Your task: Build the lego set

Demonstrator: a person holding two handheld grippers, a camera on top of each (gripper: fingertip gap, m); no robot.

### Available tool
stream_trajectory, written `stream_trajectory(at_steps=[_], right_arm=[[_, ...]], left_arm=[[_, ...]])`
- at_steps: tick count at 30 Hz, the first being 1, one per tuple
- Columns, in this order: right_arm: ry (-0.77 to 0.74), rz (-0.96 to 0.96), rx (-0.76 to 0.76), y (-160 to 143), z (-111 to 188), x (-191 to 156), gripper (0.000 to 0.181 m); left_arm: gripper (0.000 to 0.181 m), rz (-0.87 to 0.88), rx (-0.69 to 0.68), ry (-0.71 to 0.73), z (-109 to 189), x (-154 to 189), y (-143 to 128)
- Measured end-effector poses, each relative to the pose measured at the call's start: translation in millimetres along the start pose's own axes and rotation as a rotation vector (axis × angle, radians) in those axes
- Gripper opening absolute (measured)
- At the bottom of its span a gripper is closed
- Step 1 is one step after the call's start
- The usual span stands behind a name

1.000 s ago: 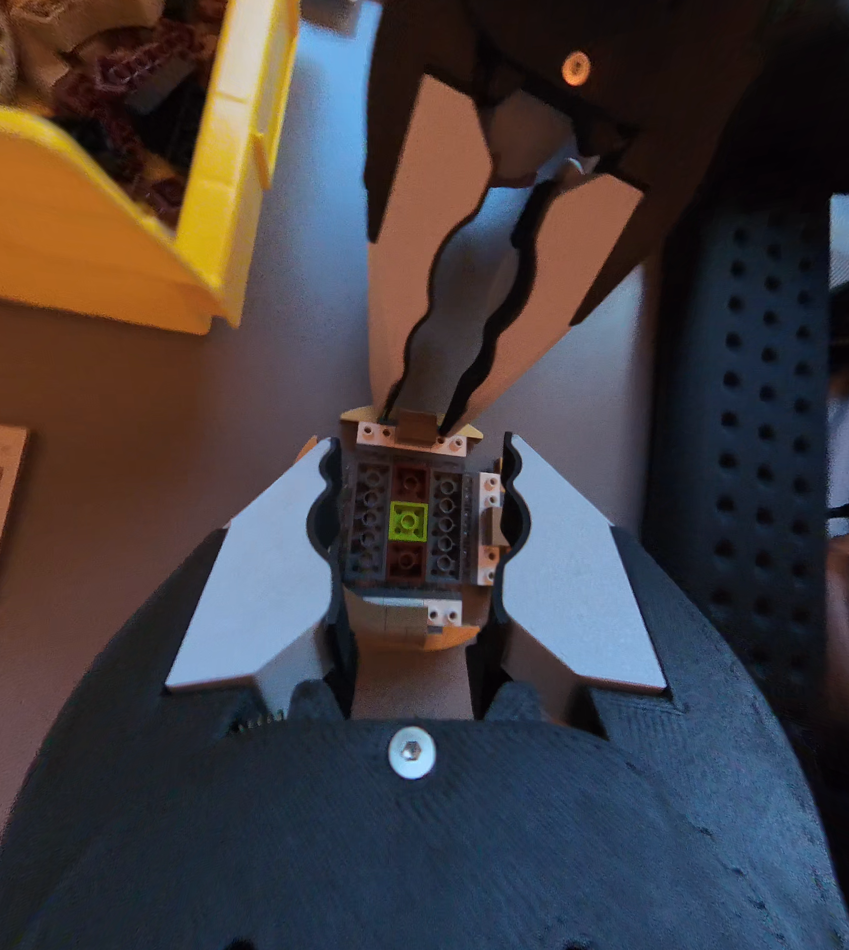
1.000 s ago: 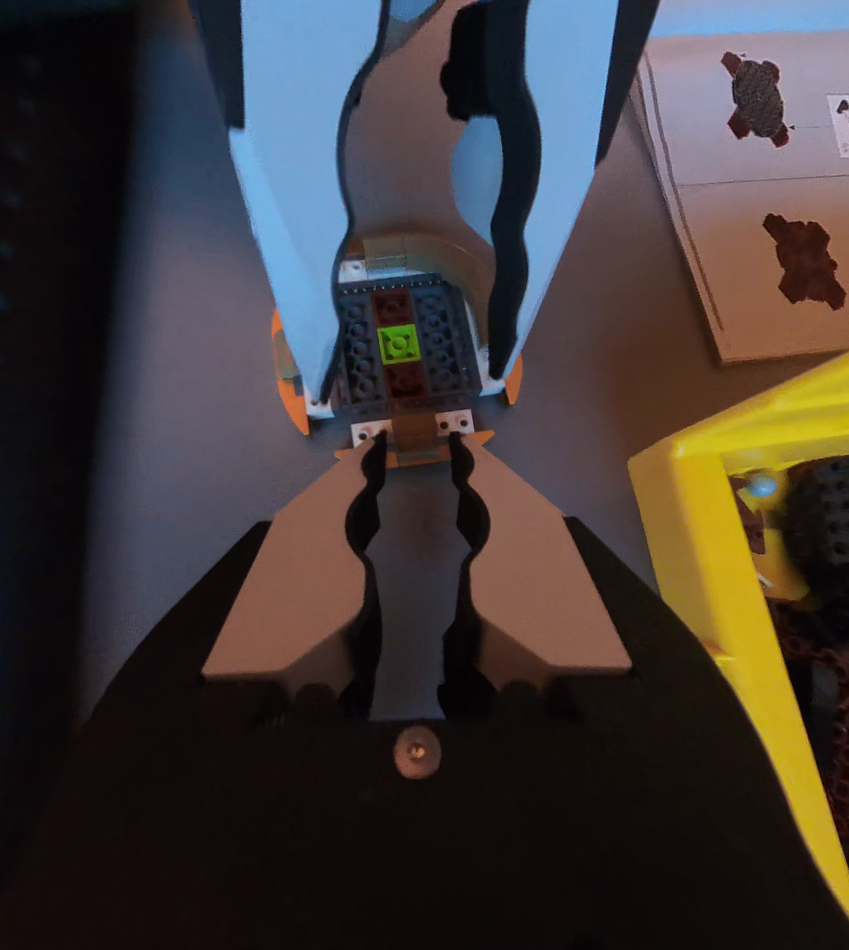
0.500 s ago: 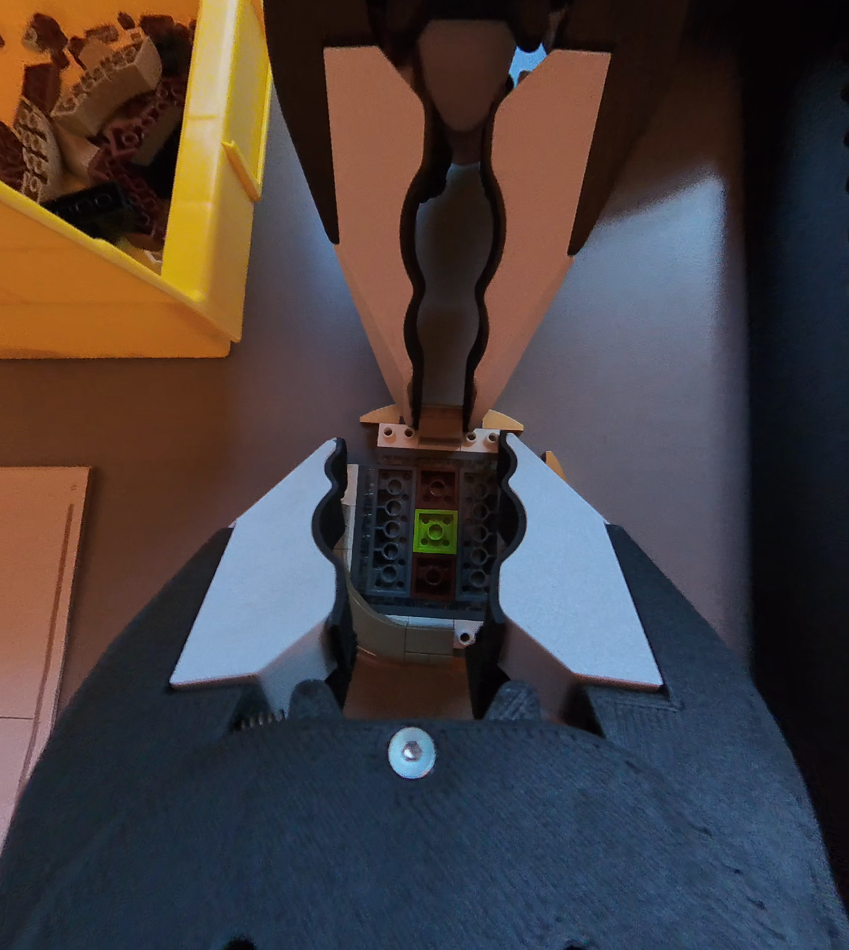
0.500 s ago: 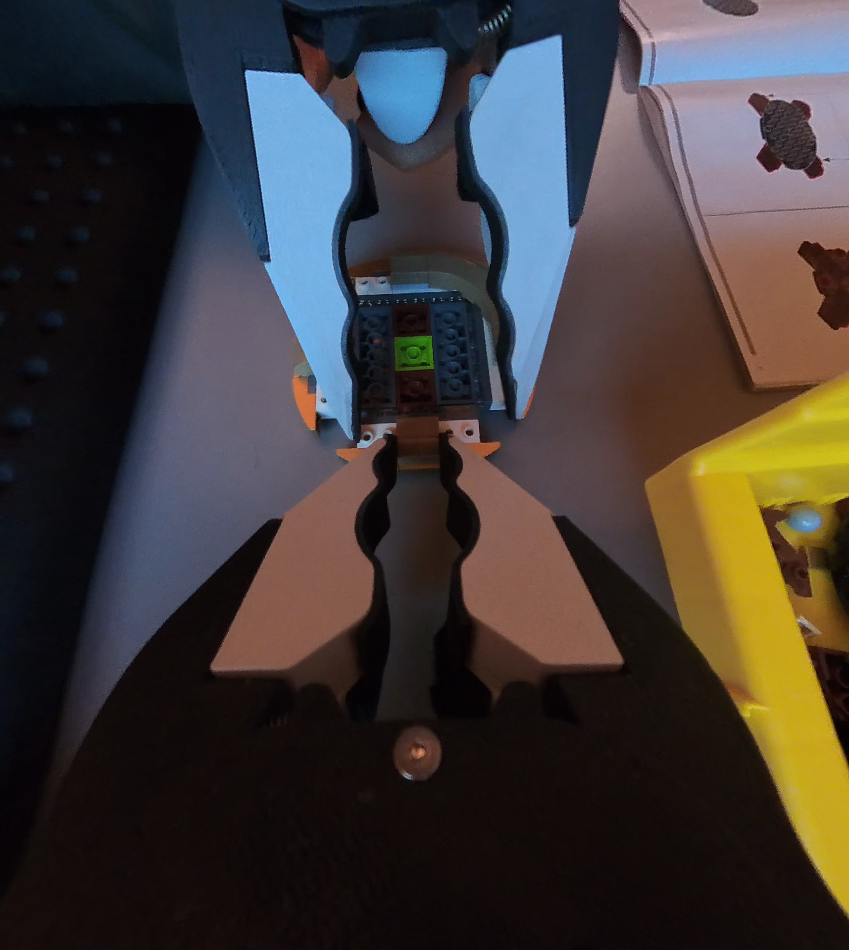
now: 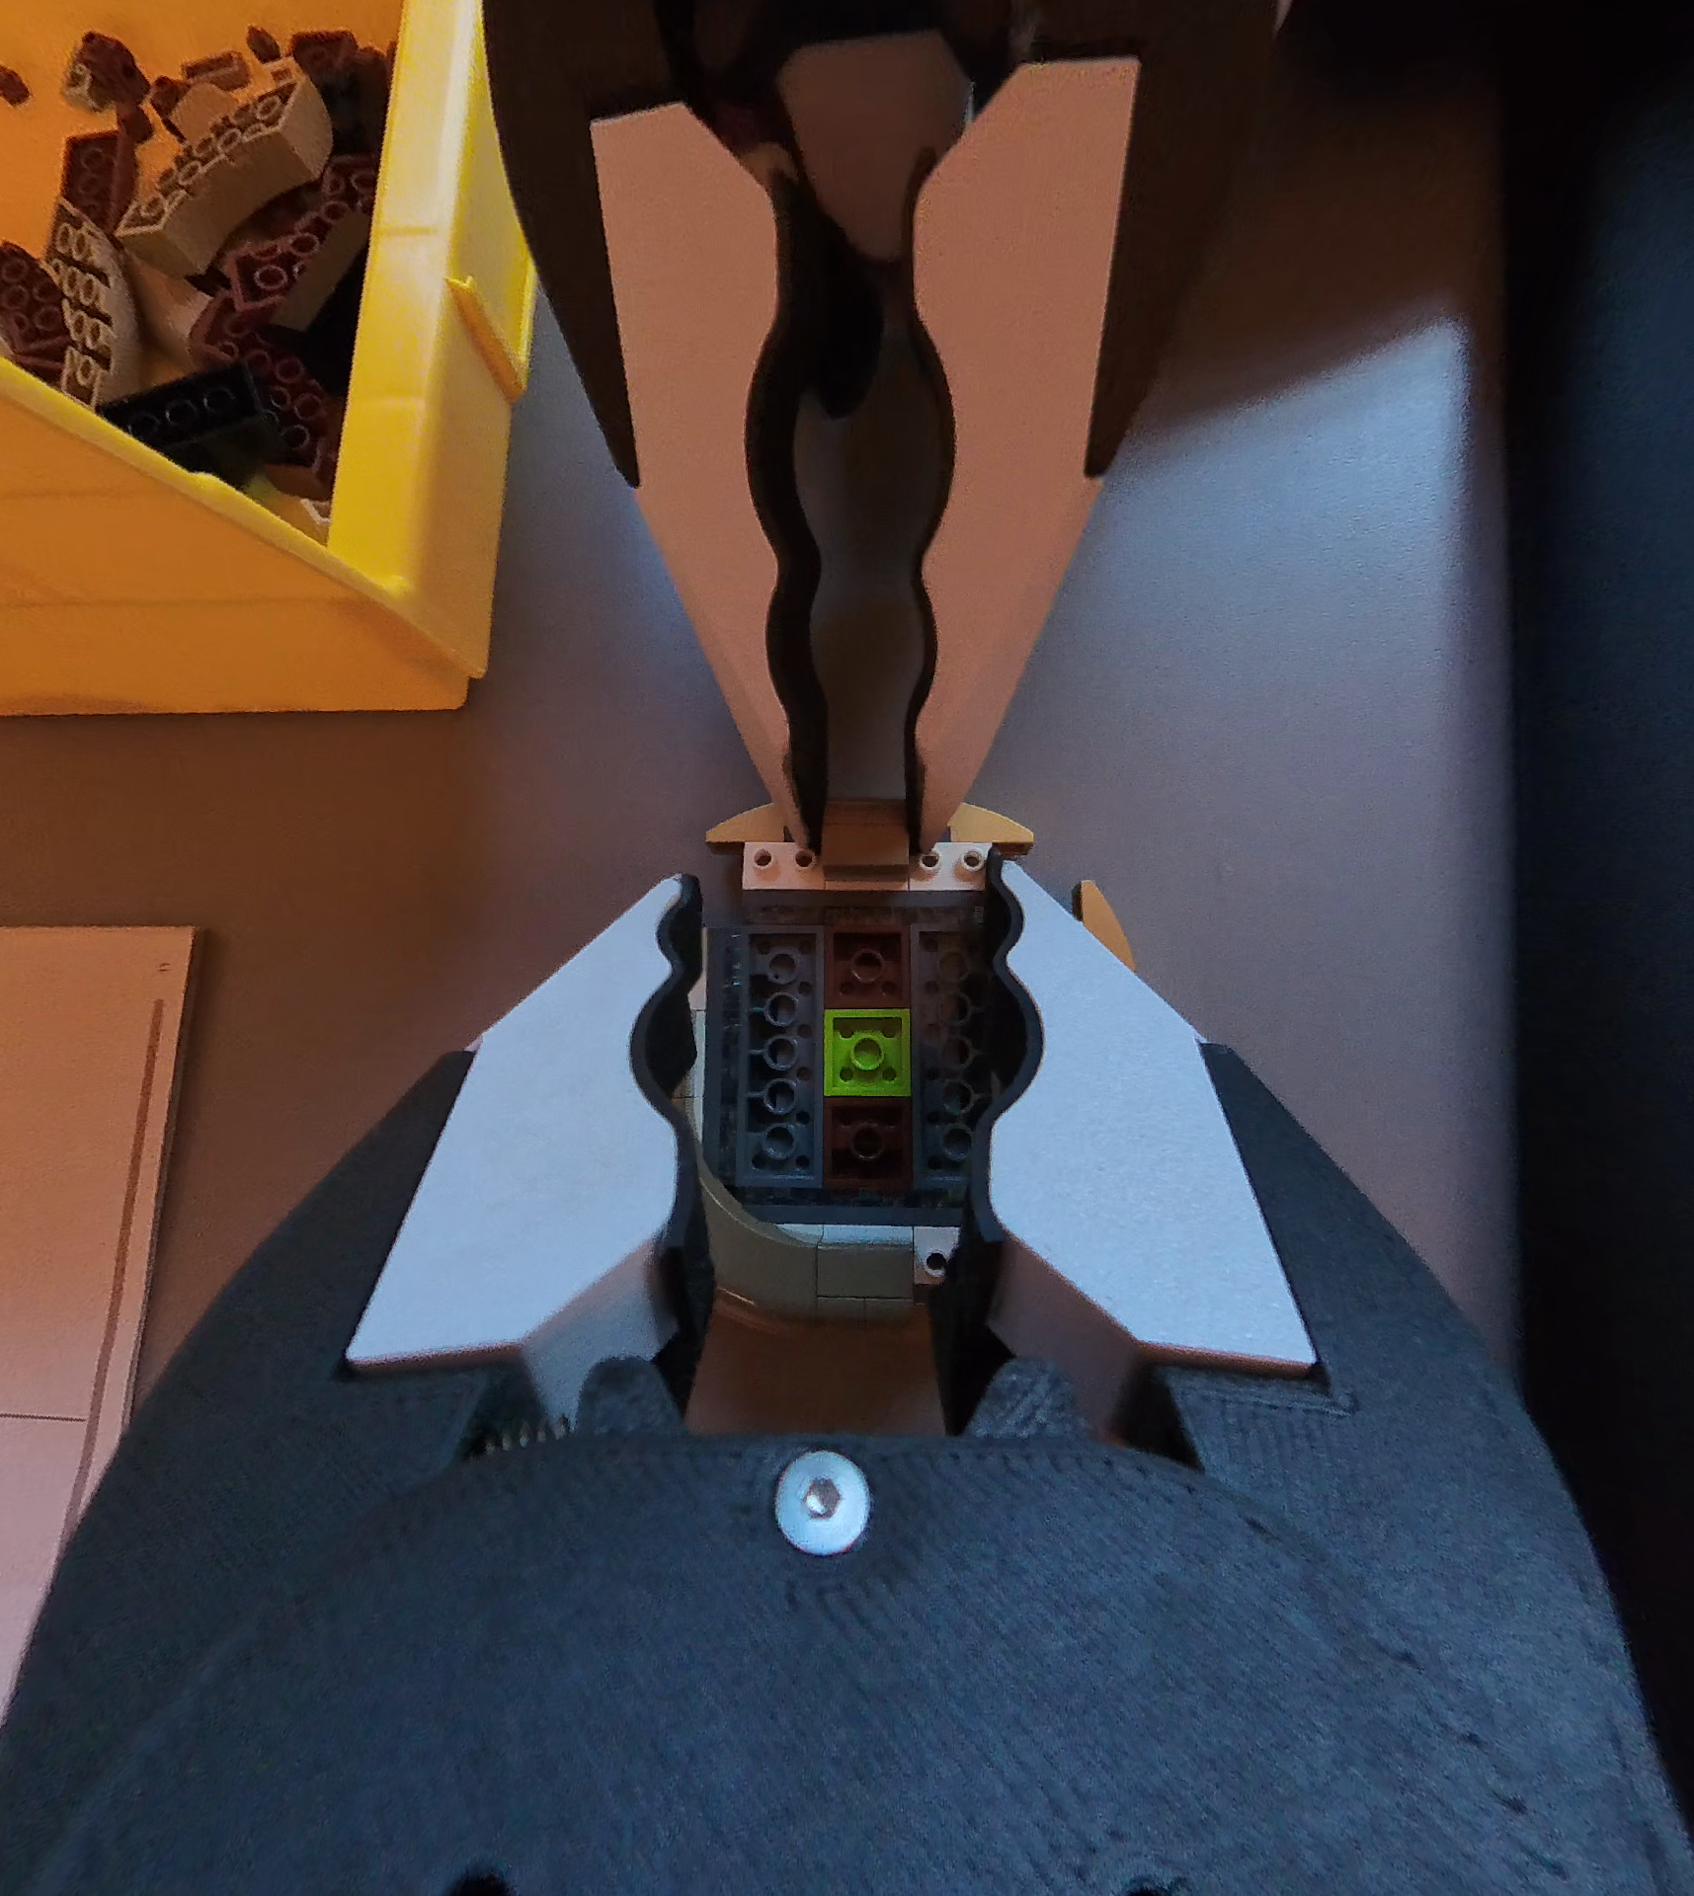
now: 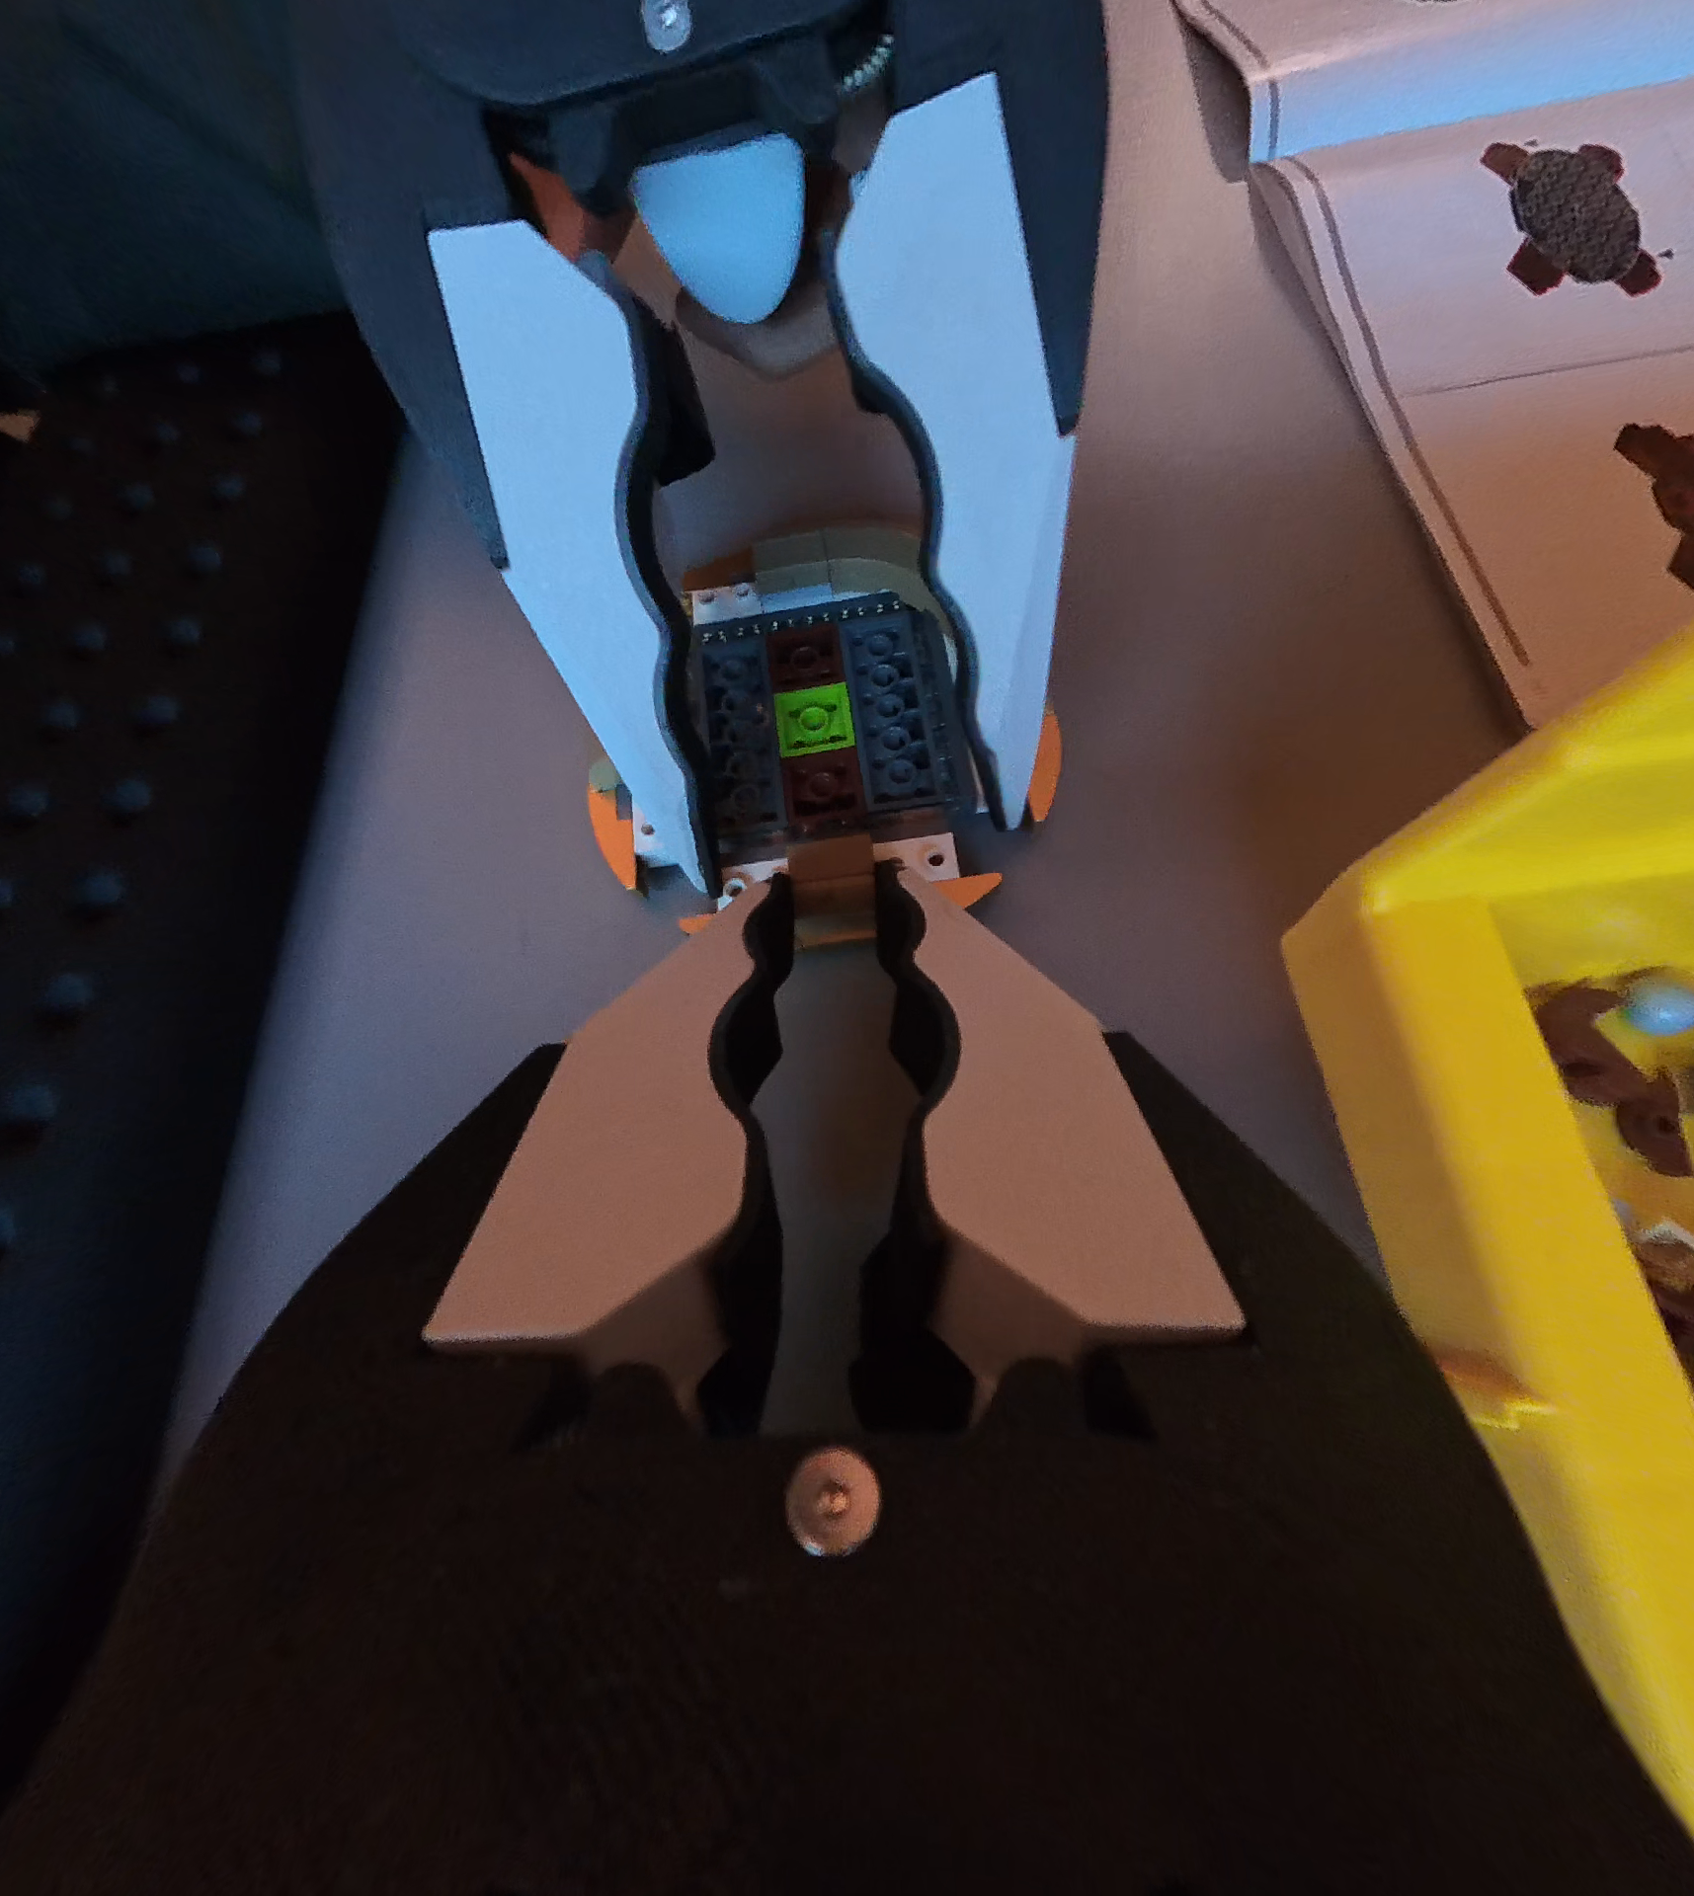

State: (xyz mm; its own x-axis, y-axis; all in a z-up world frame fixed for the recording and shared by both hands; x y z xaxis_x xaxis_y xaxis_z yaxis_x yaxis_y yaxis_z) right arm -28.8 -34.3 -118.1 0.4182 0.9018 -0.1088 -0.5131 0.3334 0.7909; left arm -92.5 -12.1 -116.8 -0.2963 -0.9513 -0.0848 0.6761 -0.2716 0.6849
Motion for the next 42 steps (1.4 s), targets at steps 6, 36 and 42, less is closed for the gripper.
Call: stream_trajectory(at_steps=[6, 36, 42], right_arm=[[0.136, -0.166, 0.207, 16, 10, 2, 0.014], [0.194, -0.293, 0.467, 38, 49, 9, 0.014], [0.461, -0.599, 0.574, 47, 55, 7, 0.013]], left_arm=[[0.046, -0.042, -0.004, 0.010, -1, 4, 1], [0.028, 0.140, 0.387, 0.009, 36, -15, 38], [0.028, -0.097, 0.502, 0.246, 59, -8, 56]])
Point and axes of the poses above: each gripper's, where its closed fingertips meet, z back along the fingers, y out of its top, x = y × z across the jaws, the point moved 5 cm from there along z, back along the fingers, and after that the axes turned 1 degree about y, right-handed, at the moved point
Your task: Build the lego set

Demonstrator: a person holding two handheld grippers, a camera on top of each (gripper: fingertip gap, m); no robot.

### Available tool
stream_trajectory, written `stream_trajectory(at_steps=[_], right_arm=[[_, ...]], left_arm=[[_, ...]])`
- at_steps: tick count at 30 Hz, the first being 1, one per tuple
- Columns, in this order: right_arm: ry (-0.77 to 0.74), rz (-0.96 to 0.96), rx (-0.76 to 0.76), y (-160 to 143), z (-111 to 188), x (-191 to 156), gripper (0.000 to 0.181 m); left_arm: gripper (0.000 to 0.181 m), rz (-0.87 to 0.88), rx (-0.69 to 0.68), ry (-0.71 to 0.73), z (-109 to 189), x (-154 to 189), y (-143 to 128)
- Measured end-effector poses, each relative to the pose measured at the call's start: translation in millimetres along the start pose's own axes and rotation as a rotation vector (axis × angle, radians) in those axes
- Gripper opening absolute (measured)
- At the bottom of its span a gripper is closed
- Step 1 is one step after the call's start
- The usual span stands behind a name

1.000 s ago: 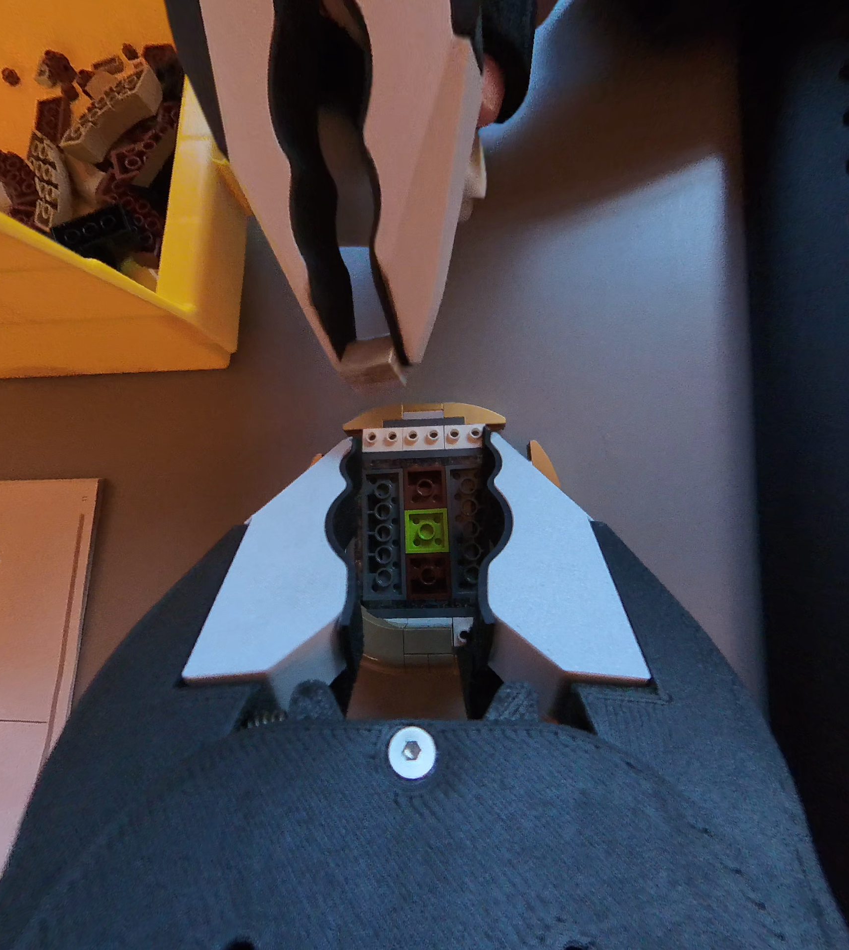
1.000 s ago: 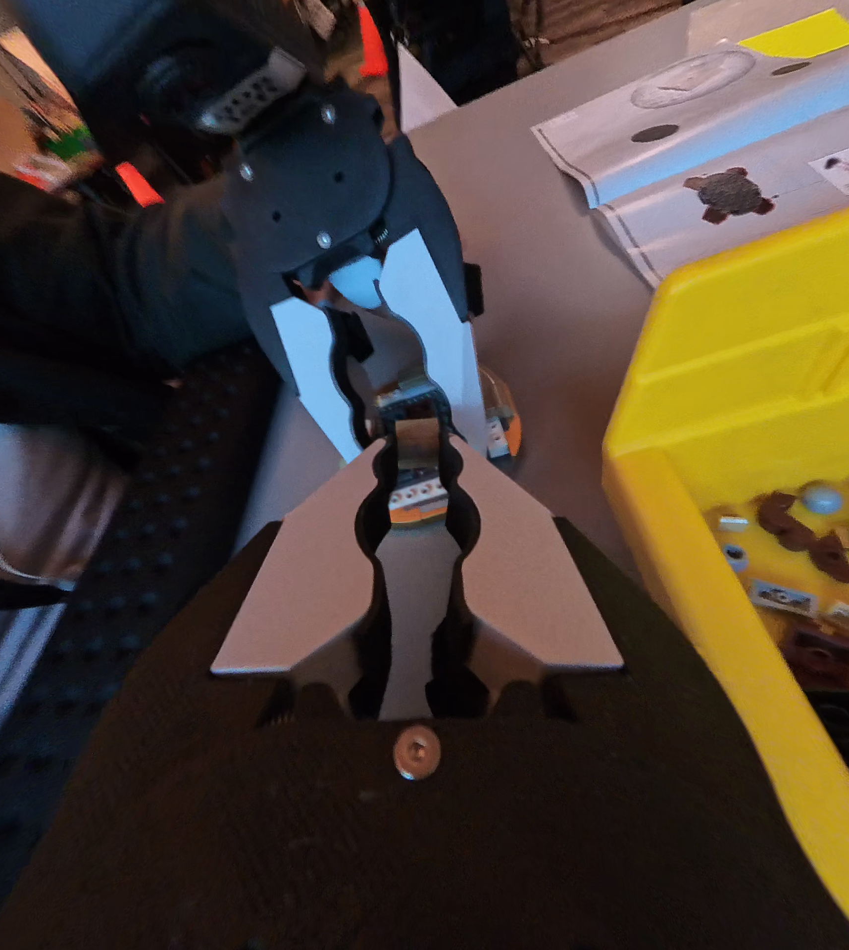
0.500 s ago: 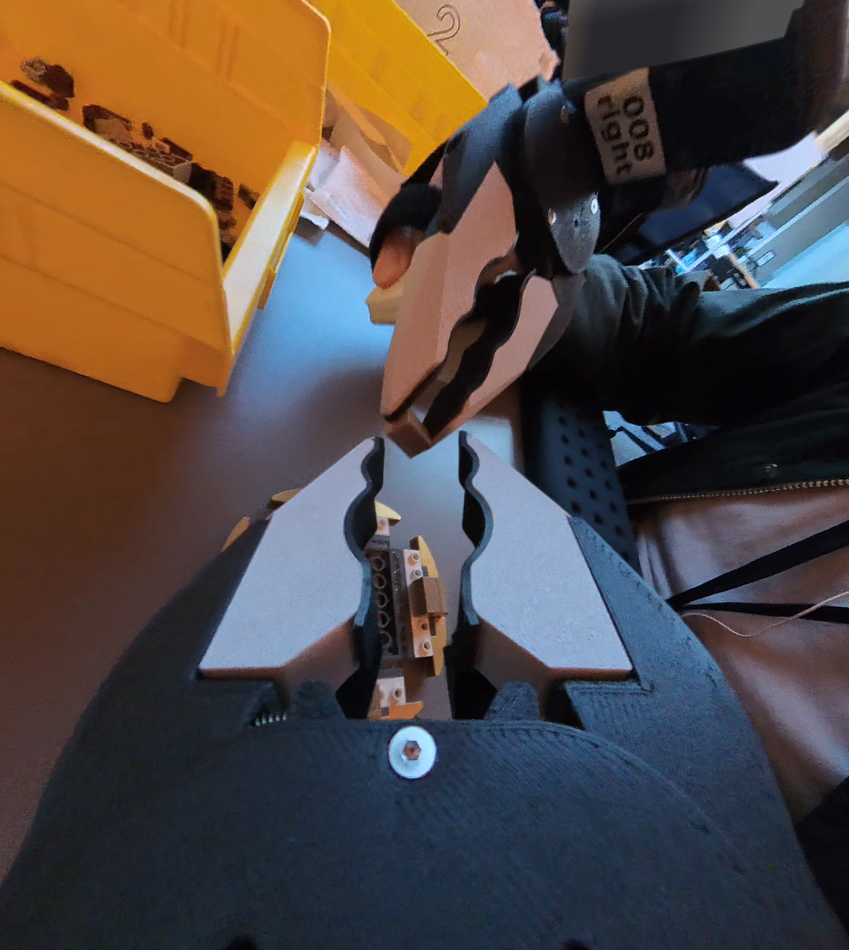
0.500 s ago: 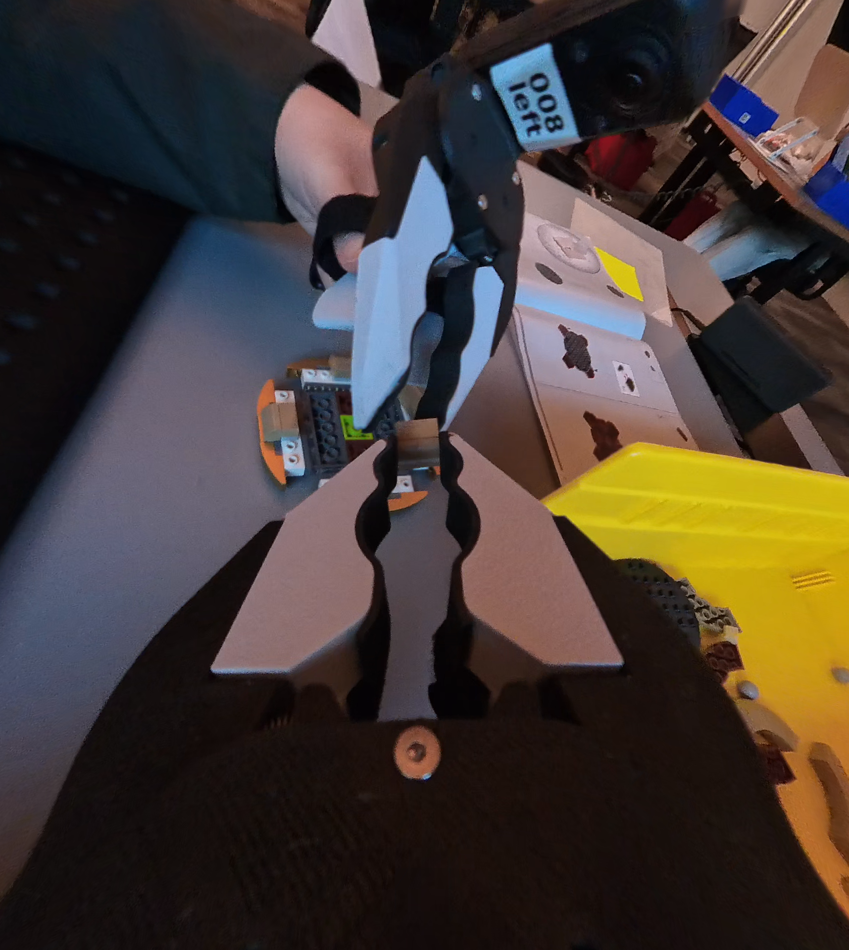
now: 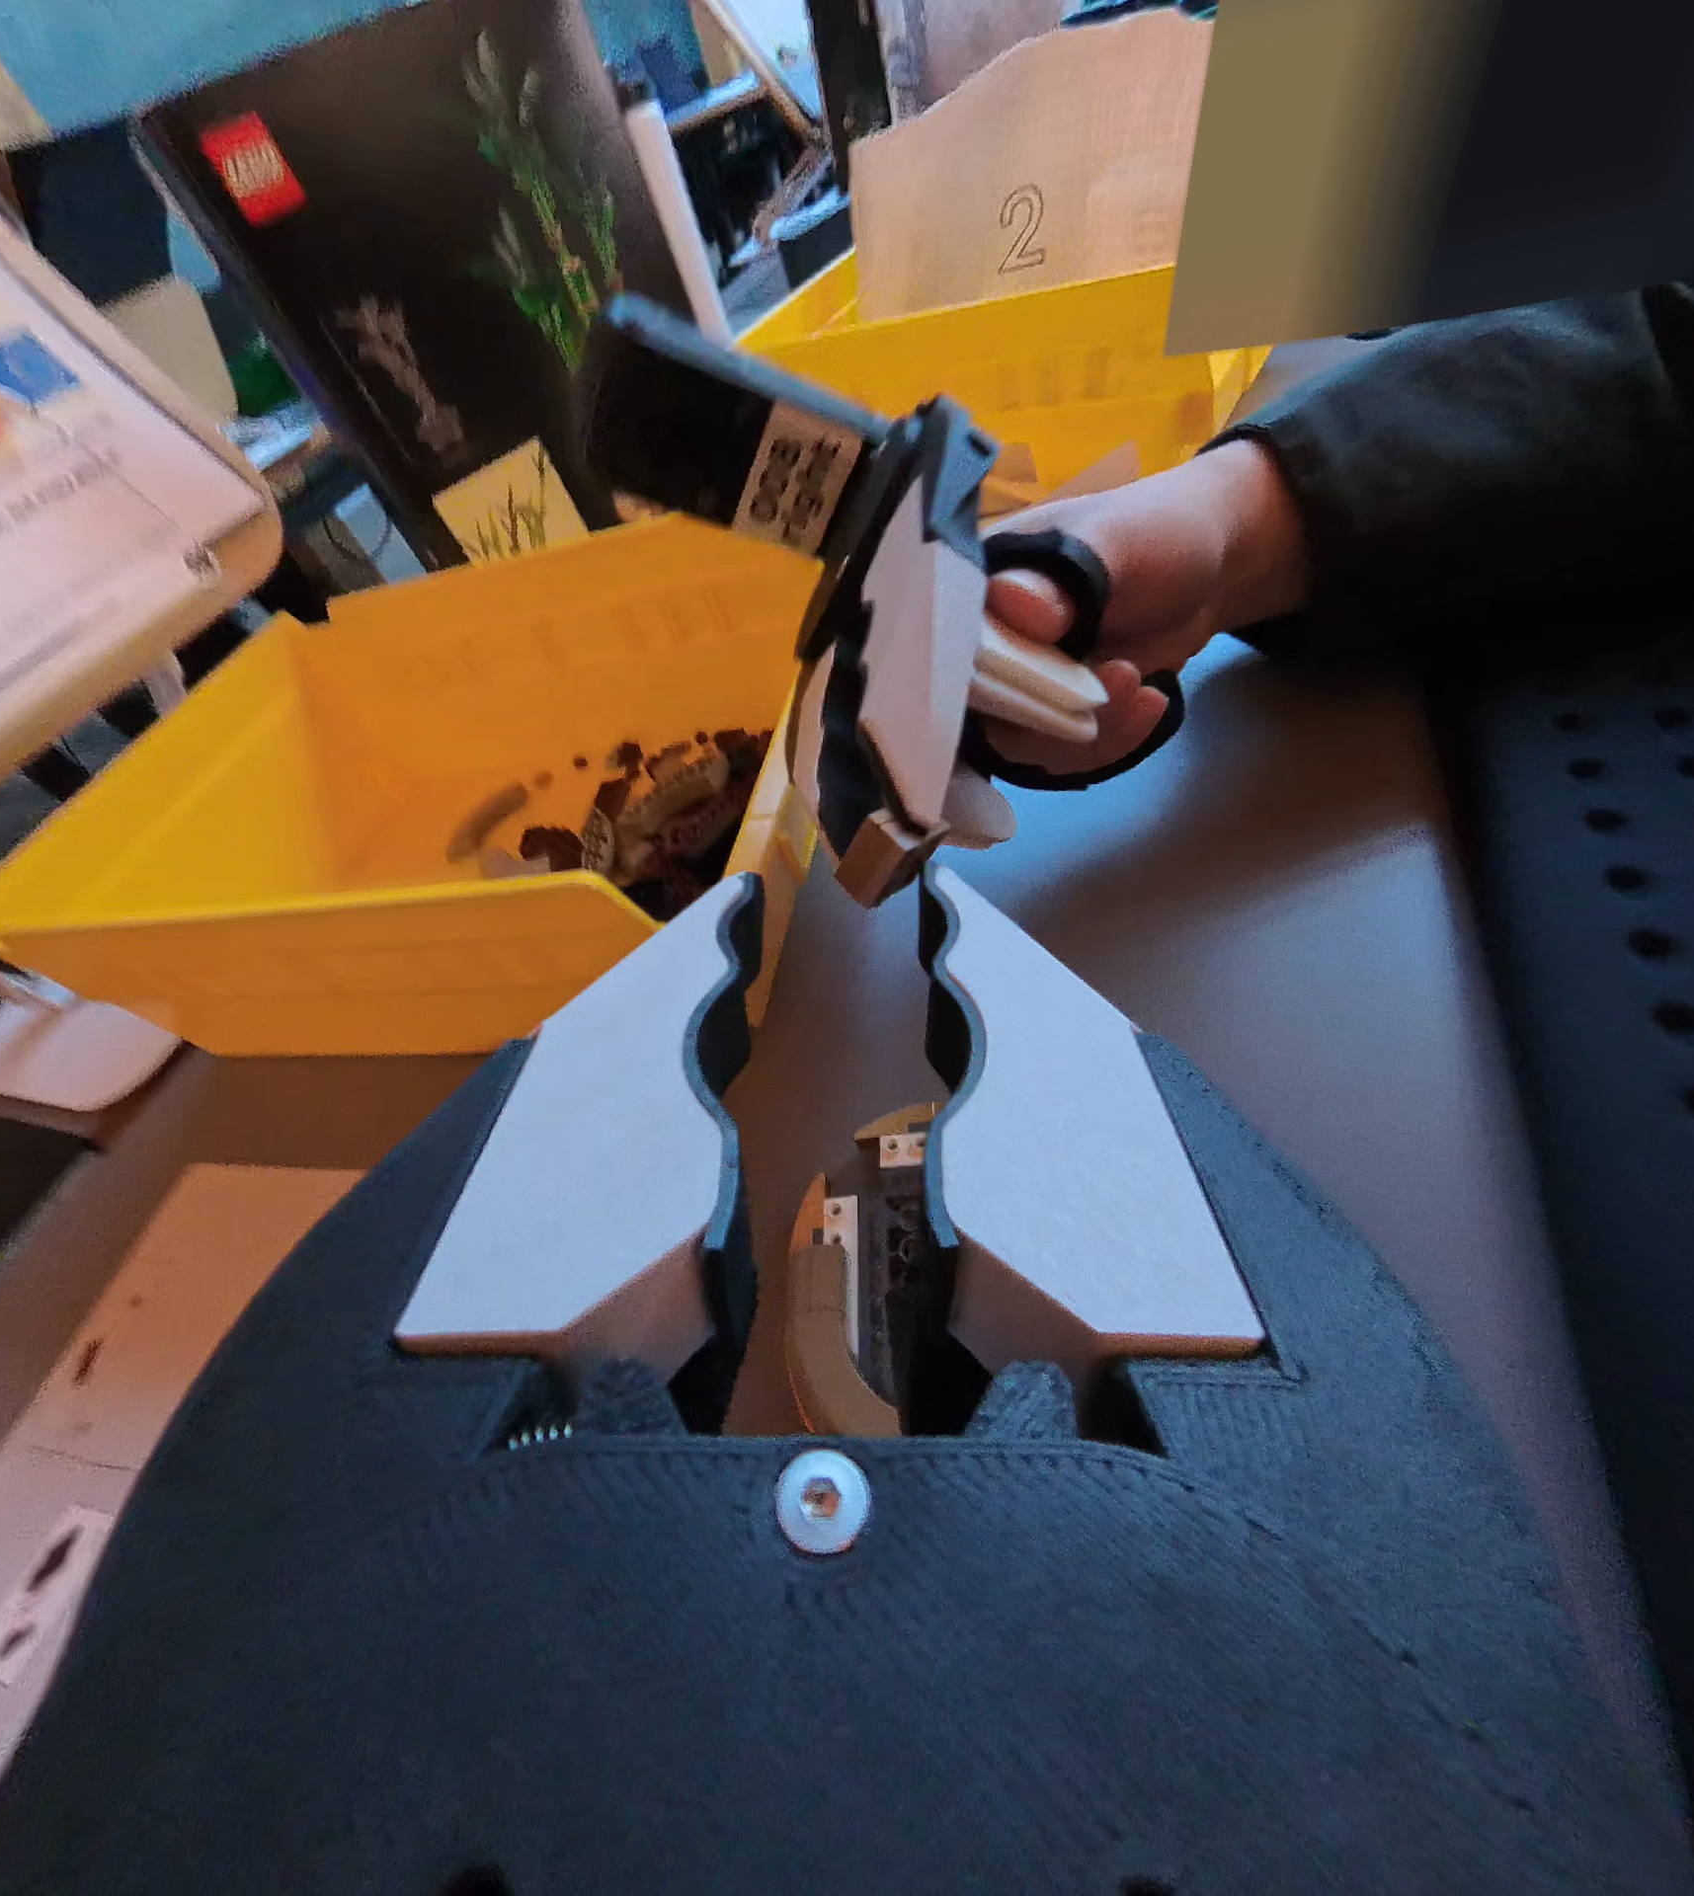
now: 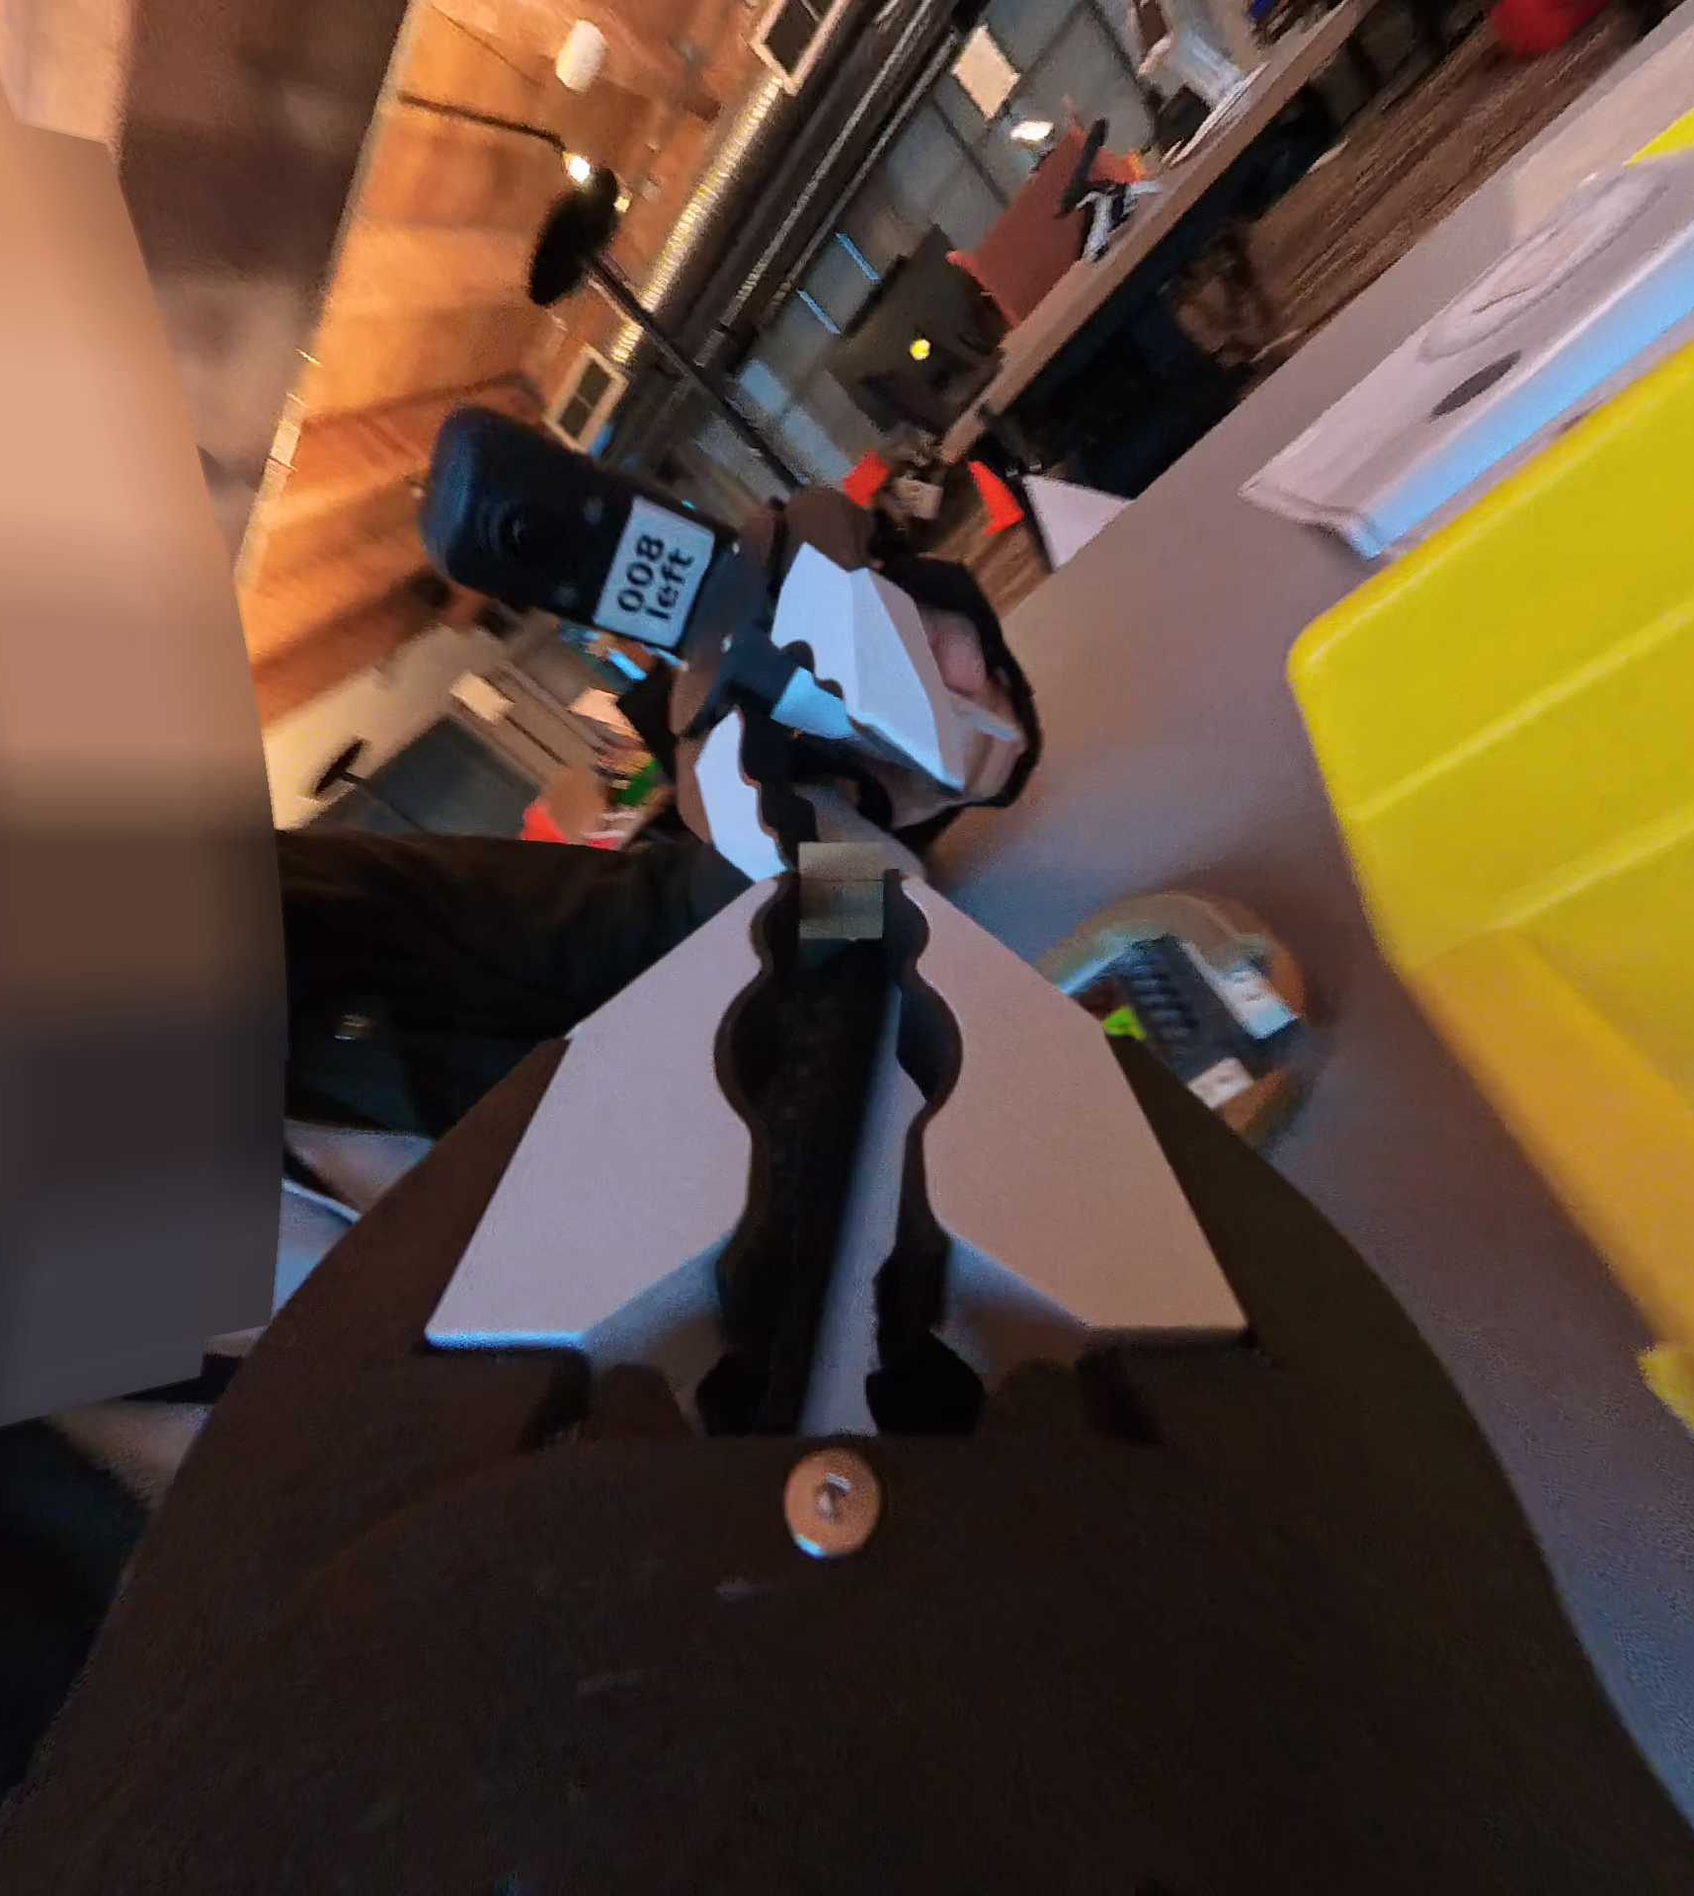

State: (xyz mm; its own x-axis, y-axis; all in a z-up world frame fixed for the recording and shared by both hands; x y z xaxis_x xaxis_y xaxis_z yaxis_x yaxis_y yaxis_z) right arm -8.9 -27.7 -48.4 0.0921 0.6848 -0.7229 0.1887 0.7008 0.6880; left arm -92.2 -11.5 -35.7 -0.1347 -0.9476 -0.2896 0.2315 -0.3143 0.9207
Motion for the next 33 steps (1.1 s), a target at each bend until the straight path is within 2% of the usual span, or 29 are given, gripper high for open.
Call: stream_trajectory(at_steps=[3, 7, 8, 9, 11, 13, 15, 19, 22, 26, 28, 33], right_arm=[[0.083, -0.125, 0.004, -3, -2, -1, 0.013], [0.118, -0.209, -0.054, -13, -6, 2, 0.013], [0.124, -0.230, -0.065, -15, -7, 2, 0.014], [0.130, -0.243, -0.063, -15, -7, 3, 0.014], [0.130, -0.256, -0.047, -15, -7, 6, 0.015], [0.116, -0.239, -0.012, -11, -6, 8, 0.029], [0.101, -0.207, 0.031, -6, -5, 7, 0.033], [0.014, -0.106, 0.184, 7, -5, 5, 0.036], [-0.012, -0.040, 0.262, 14, -9, -4, 0.037], [-0.059, -0.046, 0.286, 12, -12, -1, 0.035], [0.003, -0.073, 0.265, 10, -14, -4, 0.016], [0.031, -0.106, 0.268, 10, -15, -3, 0.014]], left_arm=[[0.024, -0.074, 0.018, -0.007, 2, 7, 3], [0.020, -0.116, 0.000, -0.072, -1, 19, 0], [0.009, -0.128, -0.006, -0.098, -1, 22, -1], [0.008, -0.140, -0.015, -0.097, -2, 23, -2], [0.008, -0.169, -0.026, -0.045, -1, 18, -2], [0.008, -0.187, -0.009, 0.016, 2, 12, 1], [0.008, -0.205, 0.014, 0.073, 7, 6, 5], [0.008, -0.252, 0.058, 0.228, 16, -8, 12], [0.008, -0.238, 0.056, 0.233, 16, -10, 11], [0.008, -0.233, 0.059, 0.202, 10, -3, 11], [0.008, -0.241, 0.057, 0.198, 9, -1, 11], [0.008, -0.273, 0.052, 0.203, 10, 0, 11]])
Point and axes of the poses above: each gripper's, where its closed fingertips meet, z back along the fingers, y out of its top, x = y × z across the jaws, the point moved 5 cm from there along z, back along the fingers, and after that the axes turned 1 degree about y, right-handed, at the moved point
